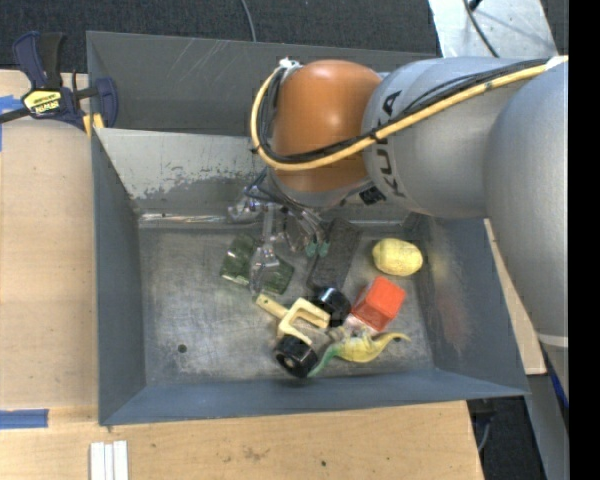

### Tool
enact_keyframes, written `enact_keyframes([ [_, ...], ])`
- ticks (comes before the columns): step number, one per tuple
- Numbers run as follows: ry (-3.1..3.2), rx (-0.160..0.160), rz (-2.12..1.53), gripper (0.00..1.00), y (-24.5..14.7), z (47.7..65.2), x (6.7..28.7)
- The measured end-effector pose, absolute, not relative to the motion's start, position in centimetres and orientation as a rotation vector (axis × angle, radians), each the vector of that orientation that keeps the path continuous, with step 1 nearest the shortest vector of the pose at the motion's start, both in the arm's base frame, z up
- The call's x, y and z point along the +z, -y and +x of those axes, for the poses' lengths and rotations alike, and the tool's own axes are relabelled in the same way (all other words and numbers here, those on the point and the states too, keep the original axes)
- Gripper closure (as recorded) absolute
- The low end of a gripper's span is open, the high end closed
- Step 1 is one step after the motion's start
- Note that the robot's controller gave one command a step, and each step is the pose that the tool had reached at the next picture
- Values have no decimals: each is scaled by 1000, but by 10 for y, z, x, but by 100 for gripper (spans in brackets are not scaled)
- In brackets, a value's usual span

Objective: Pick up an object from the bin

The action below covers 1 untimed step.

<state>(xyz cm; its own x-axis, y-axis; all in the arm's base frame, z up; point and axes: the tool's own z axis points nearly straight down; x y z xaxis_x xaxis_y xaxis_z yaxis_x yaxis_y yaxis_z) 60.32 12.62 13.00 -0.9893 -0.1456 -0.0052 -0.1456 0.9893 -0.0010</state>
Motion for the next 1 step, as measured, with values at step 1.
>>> enact_keyframes([
  [1,-3128,0,-346,0,-112,603,140],
])
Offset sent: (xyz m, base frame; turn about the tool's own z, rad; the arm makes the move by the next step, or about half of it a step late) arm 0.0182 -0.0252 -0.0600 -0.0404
